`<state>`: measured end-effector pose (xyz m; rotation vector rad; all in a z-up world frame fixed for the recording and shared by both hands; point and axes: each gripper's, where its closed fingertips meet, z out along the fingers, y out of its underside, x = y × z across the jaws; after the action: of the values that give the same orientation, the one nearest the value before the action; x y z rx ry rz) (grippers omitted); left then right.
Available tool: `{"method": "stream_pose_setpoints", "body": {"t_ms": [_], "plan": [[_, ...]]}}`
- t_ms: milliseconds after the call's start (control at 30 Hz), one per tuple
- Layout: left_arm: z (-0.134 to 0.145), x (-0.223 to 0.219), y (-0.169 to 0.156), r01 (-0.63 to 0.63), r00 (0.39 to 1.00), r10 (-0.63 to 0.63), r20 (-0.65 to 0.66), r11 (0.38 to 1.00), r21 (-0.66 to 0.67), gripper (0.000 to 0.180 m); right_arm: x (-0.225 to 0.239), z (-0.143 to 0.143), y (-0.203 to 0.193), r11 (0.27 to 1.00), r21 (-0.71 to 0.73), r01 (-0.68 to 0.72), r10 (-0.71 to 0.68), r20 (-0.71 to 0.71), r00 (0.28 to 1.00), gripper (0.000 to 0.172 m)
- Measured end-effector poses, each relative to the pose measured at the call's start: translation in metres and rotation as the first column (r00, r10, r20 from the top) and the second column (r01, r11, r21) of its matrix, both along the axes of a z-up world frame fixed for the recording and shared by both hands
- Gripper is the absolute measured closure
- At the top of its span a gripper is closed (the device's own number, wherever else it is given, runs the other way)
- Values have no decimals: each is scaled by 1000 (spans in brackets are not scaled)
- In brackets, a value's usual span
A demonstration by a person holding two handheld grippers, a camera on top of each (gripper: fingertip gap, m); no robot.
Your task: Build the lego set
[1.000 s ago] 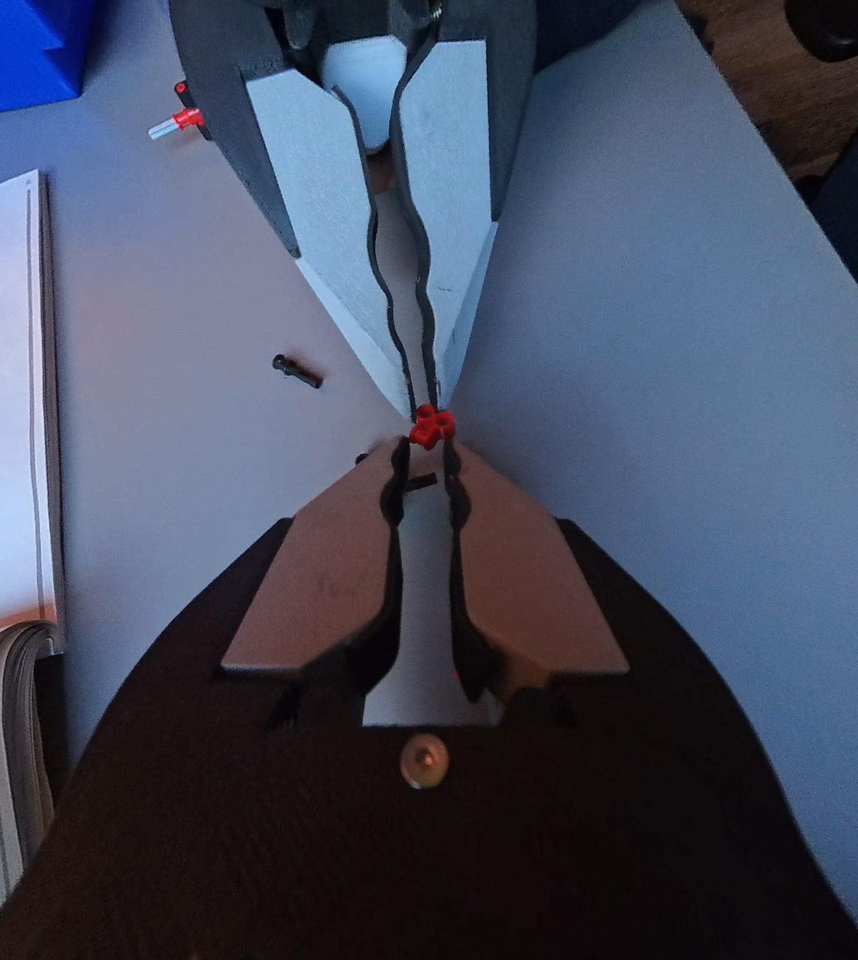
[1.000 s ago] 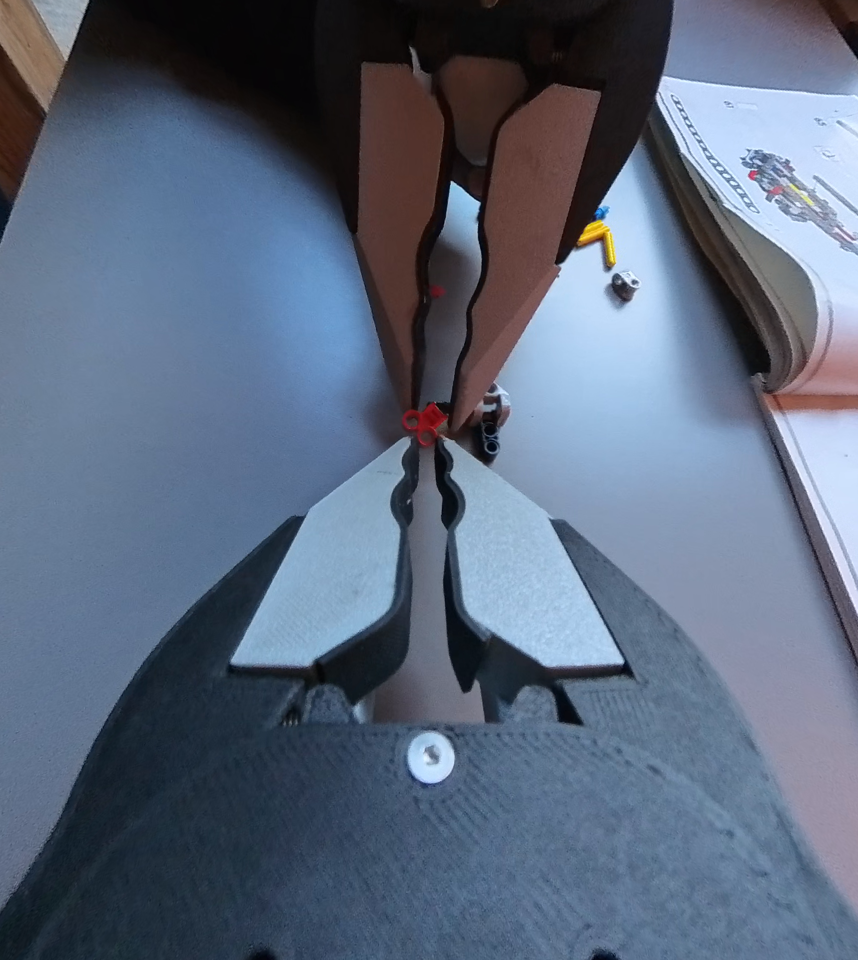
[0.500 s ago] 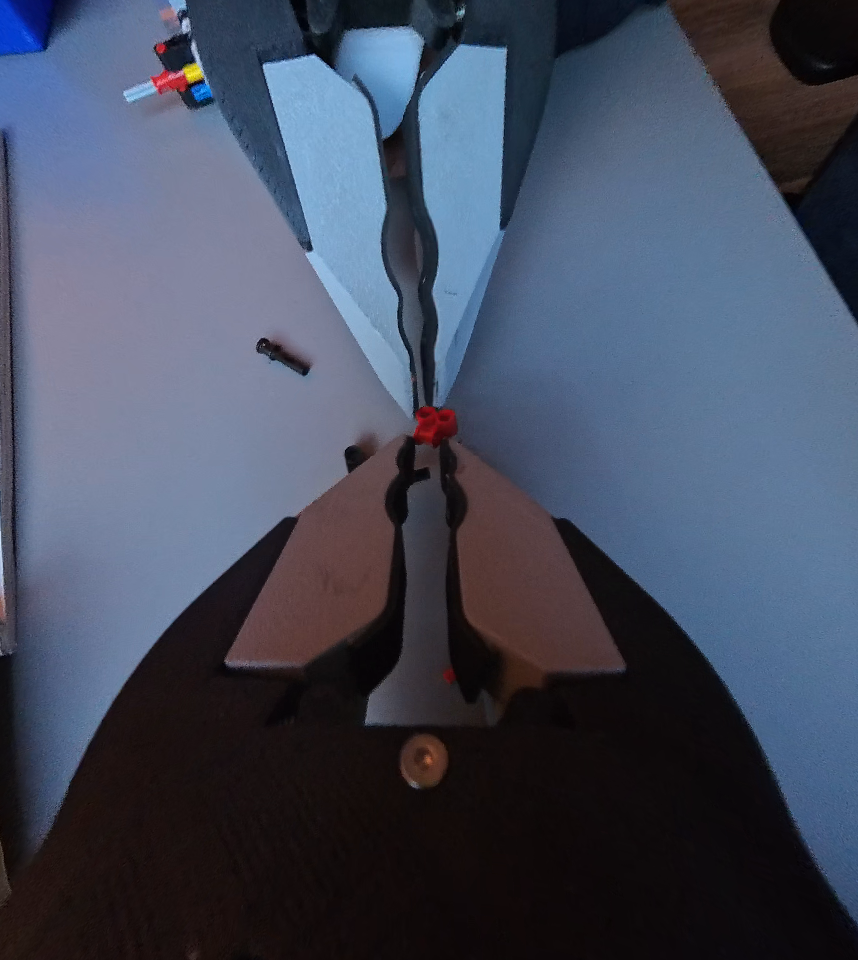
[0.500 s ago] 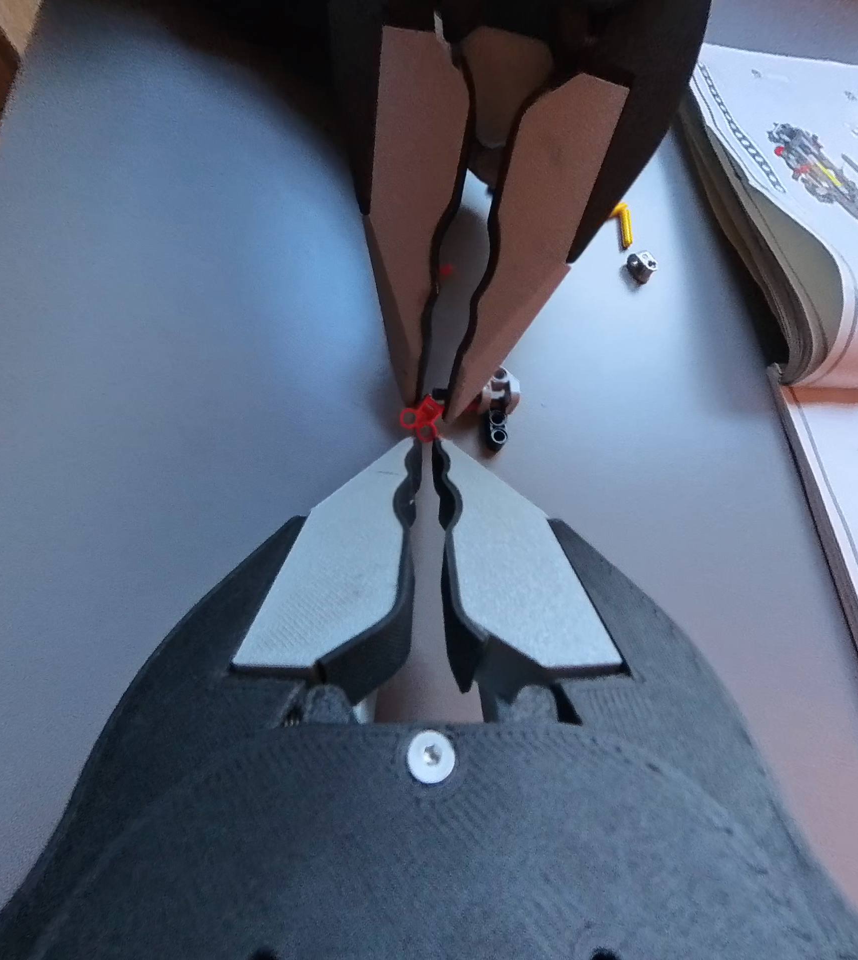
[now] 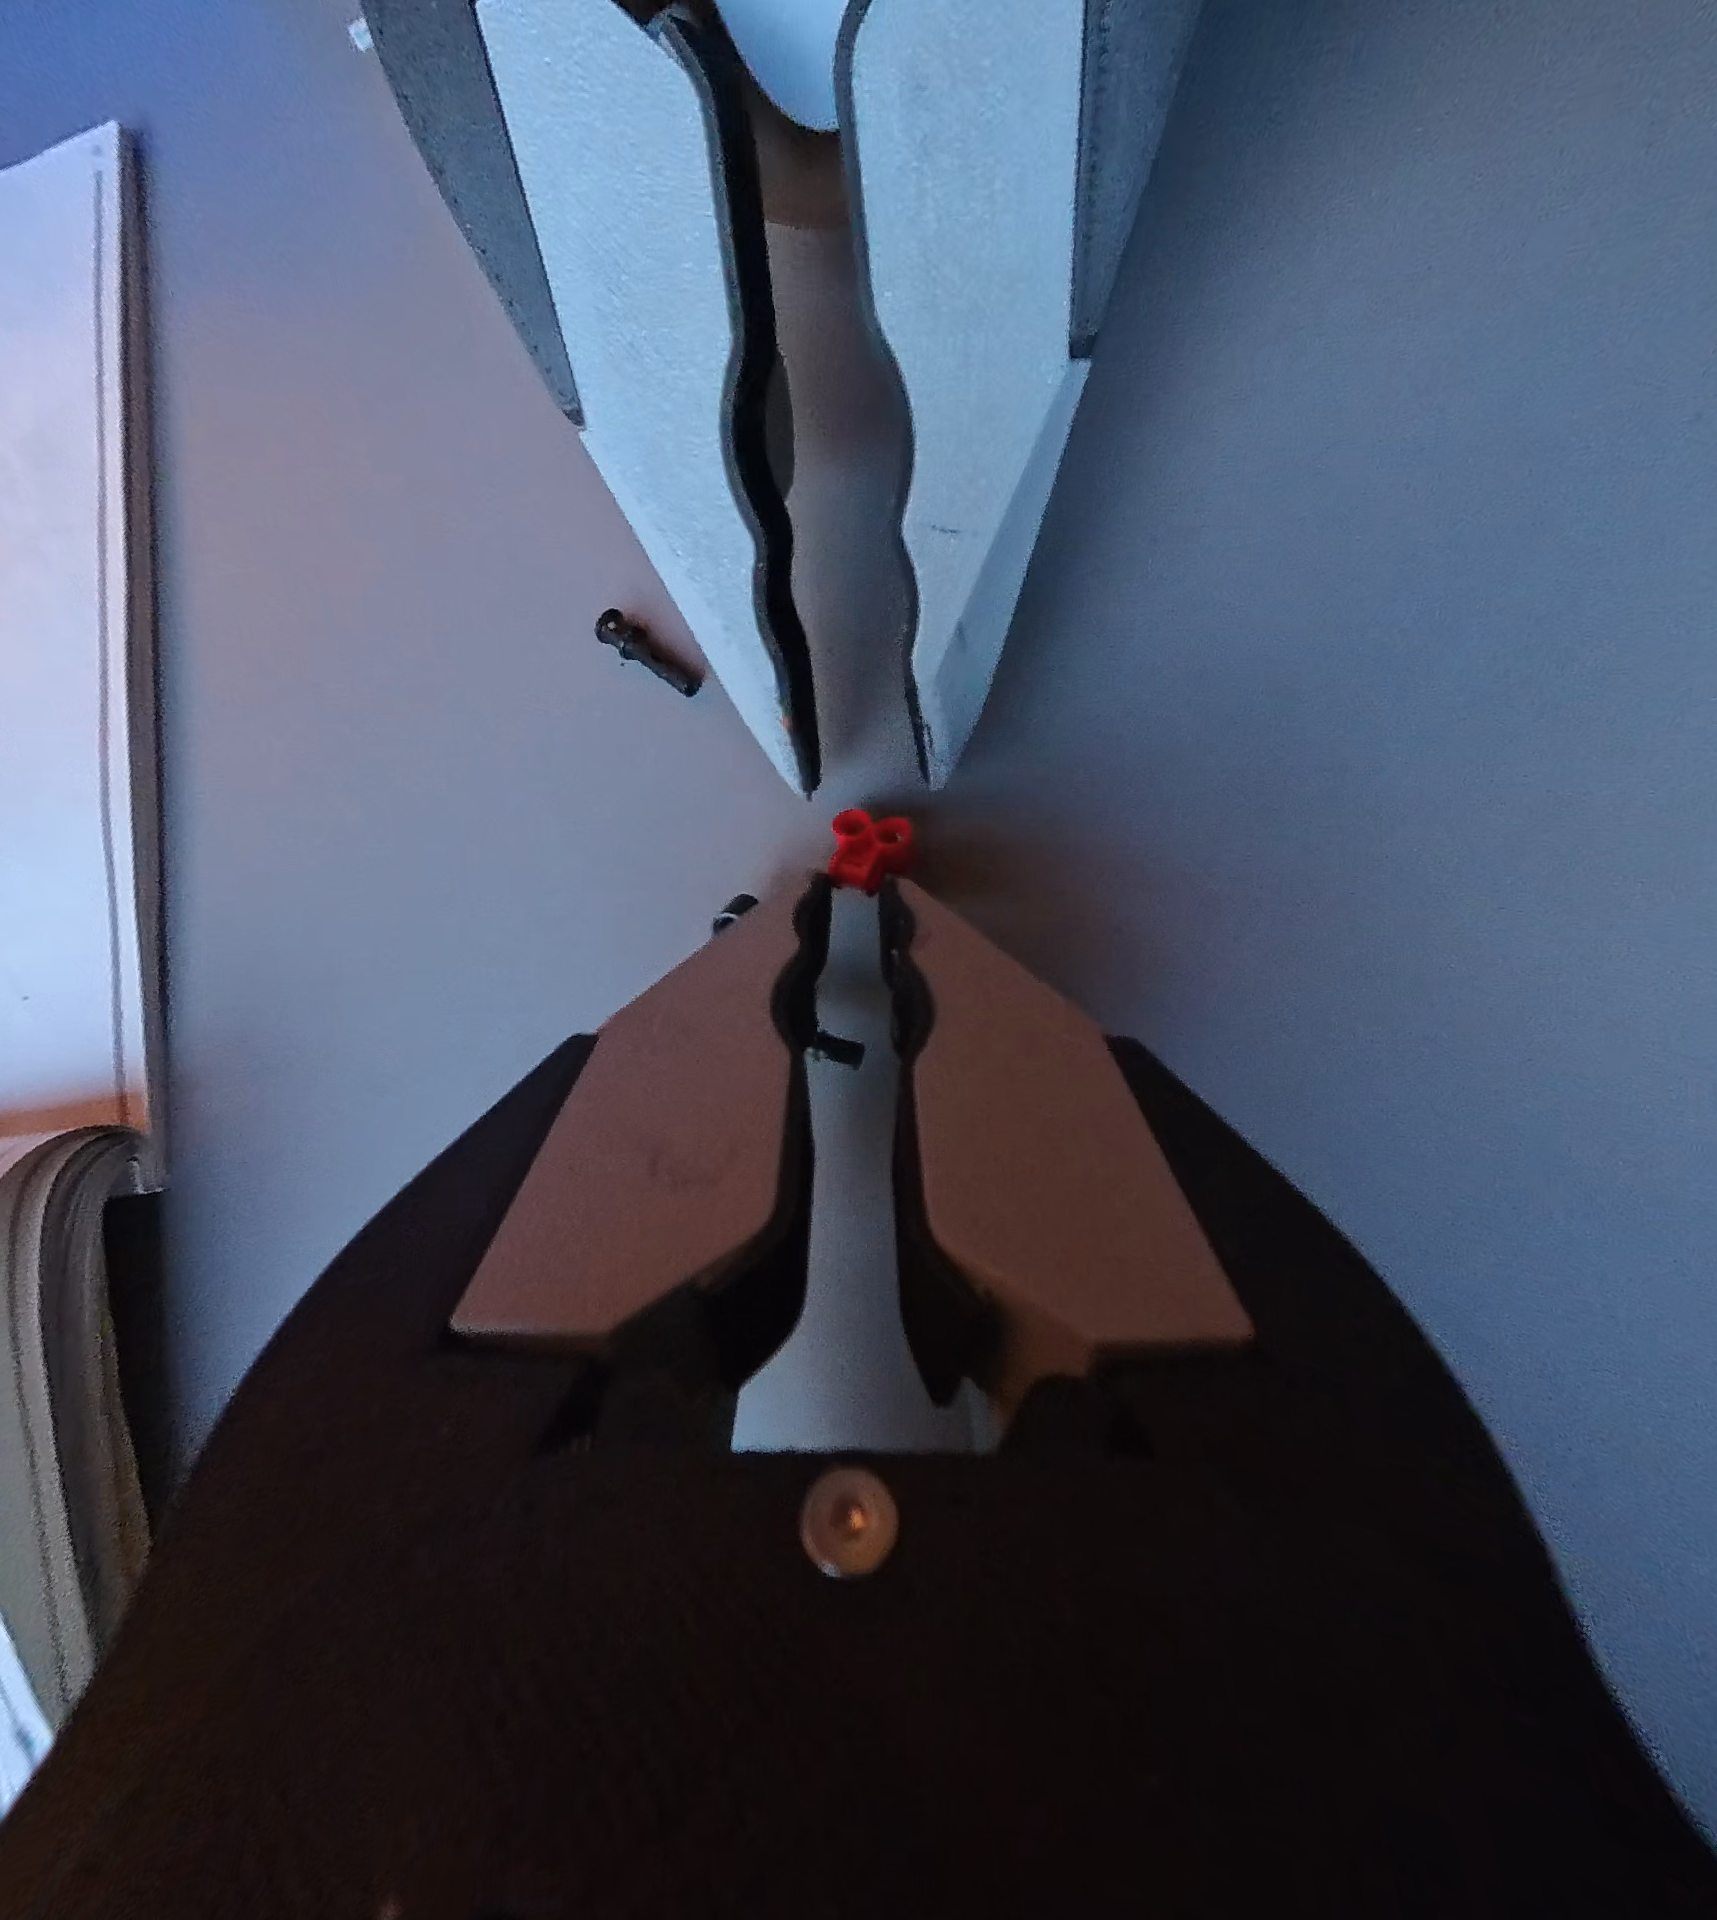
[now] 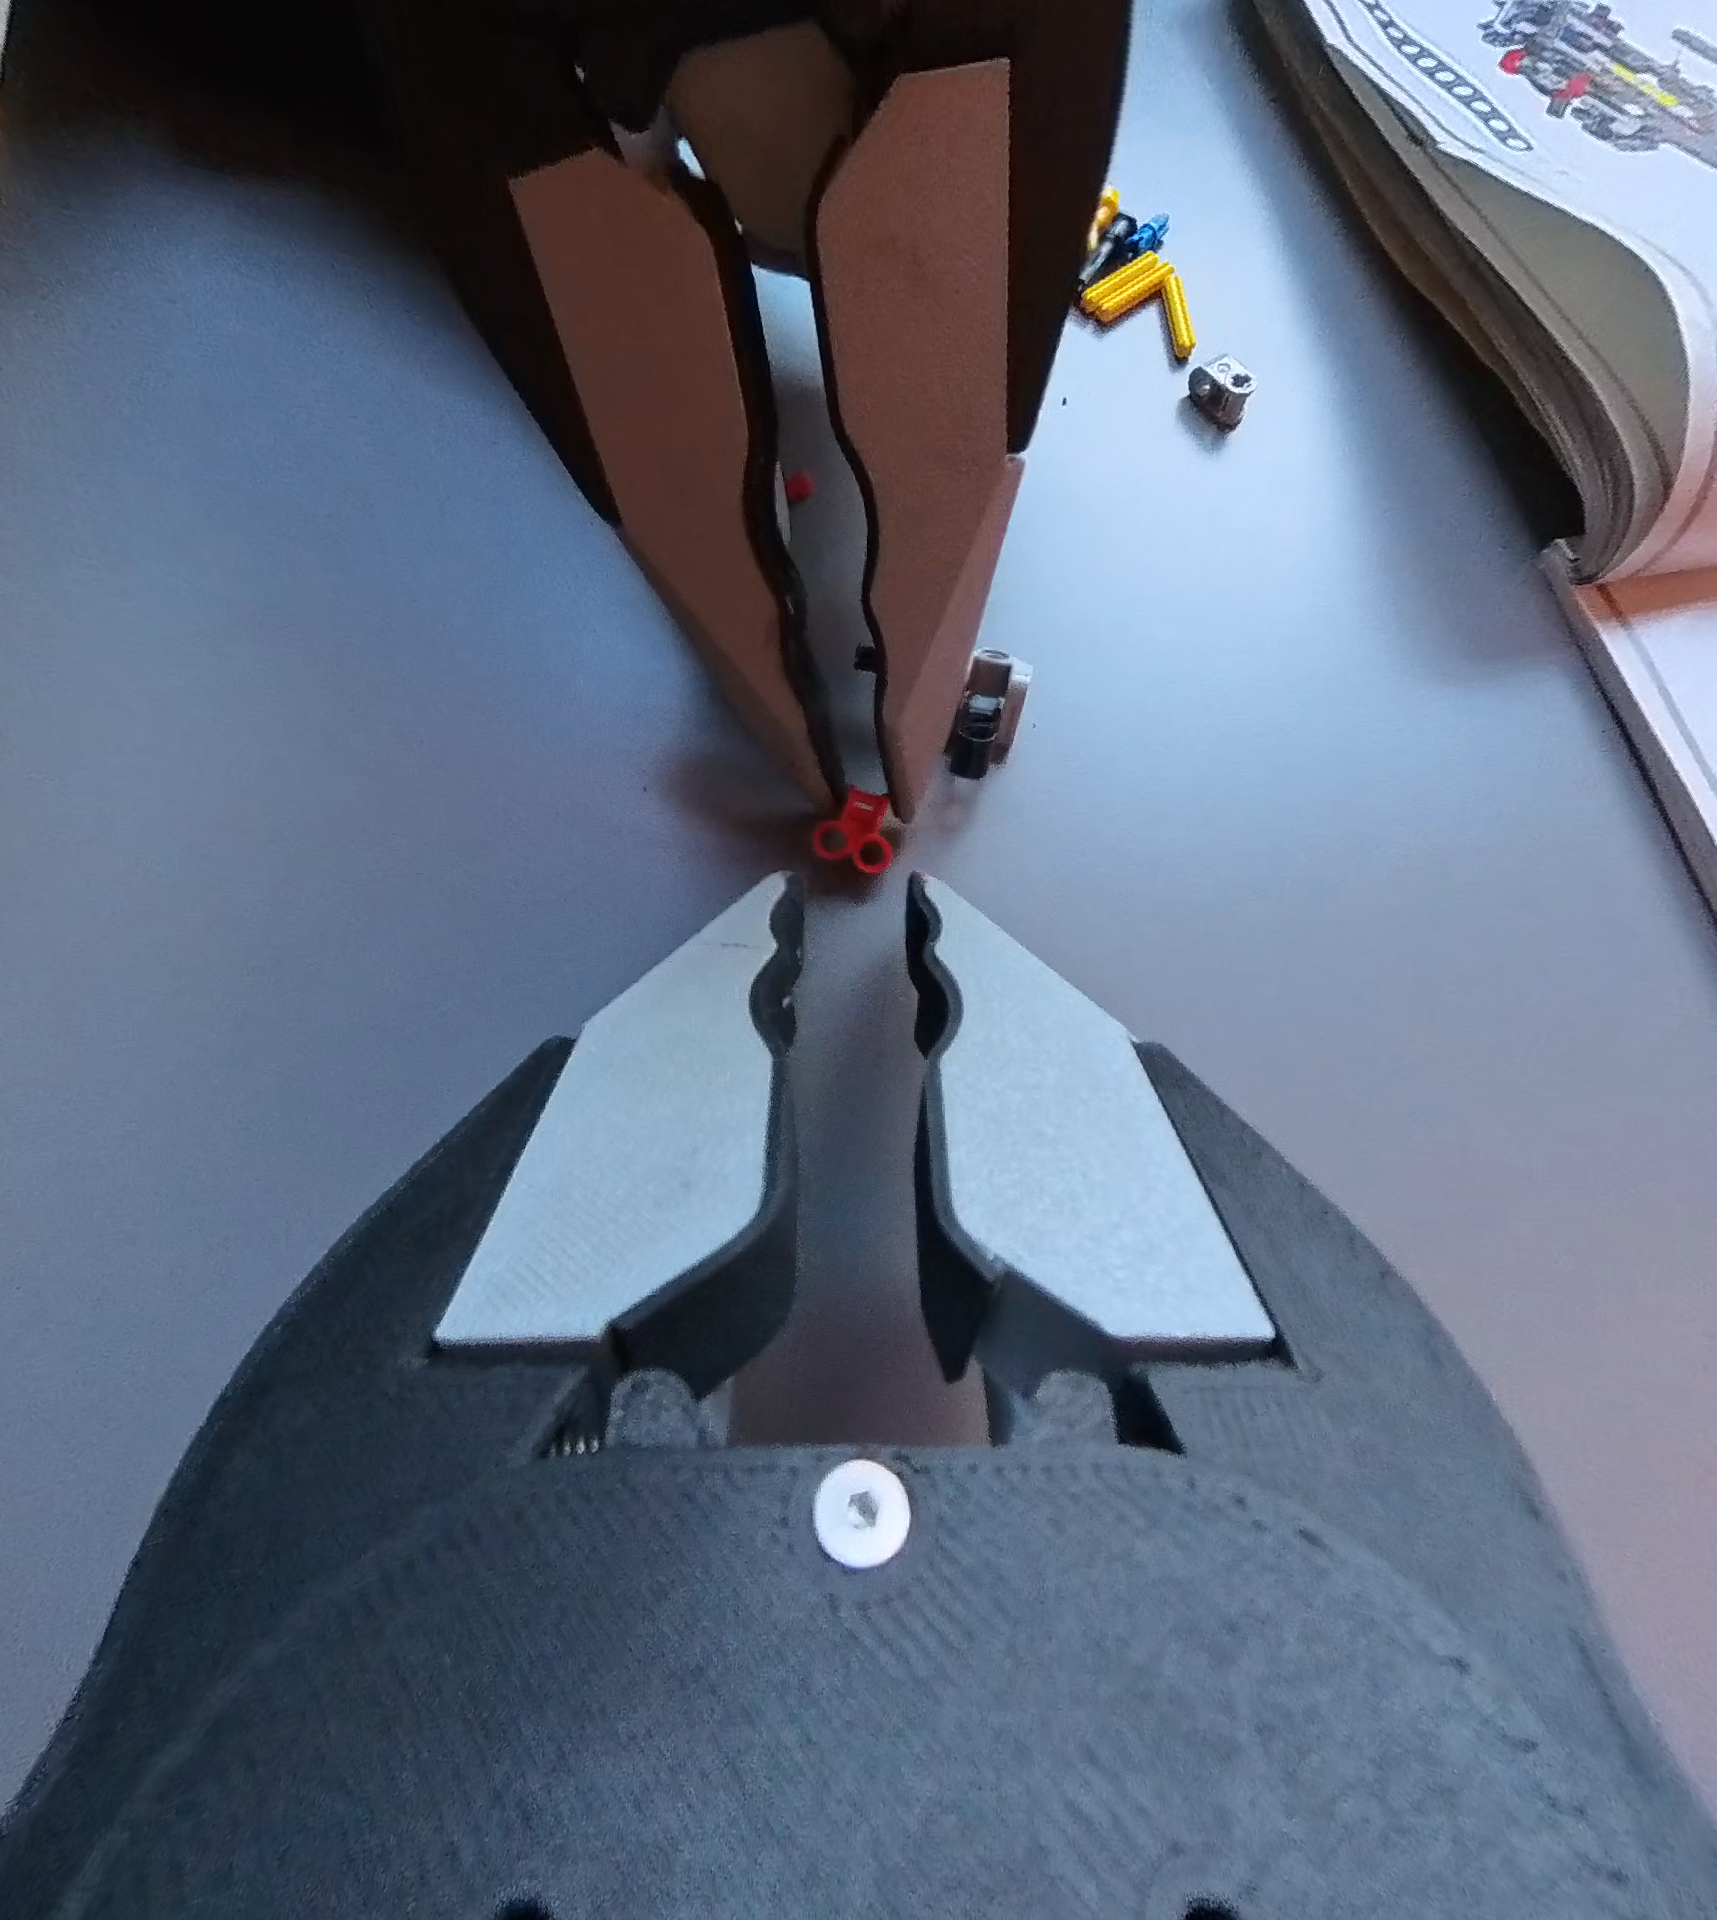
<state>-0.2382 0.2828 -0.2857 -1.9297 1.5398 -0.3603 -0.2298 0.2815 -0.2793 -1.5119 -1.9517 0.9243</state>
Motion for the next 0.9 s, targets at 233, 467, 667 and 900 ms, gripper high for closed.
{"method": "stream_pose_setpoints", "body": {"t_ms": [233, 467, 667, 900], "plan": [[20, 0, 14, -54, 991, 45, 127, 996, 68, 174, -8, 9, 11, 996, -17, 83, -83, -61, 995, 156], [40, -1, 22, -105, 948, 94, 305, 994, 19, 174, -13, 35, 19, 989, -57, 139, -148, -200, 969, 161], [37, -3, 25, -129, 941, 125, 316, 992, -9, 173, -16, 36, 23, 985, -37, 171, -175, -213, 961, 161], [31, -7, 29, -164, 949, 158, 273, 986, 0, 174, -16, 32, 29, 979, -33, 202, -204, -199, 959, 162]]}}
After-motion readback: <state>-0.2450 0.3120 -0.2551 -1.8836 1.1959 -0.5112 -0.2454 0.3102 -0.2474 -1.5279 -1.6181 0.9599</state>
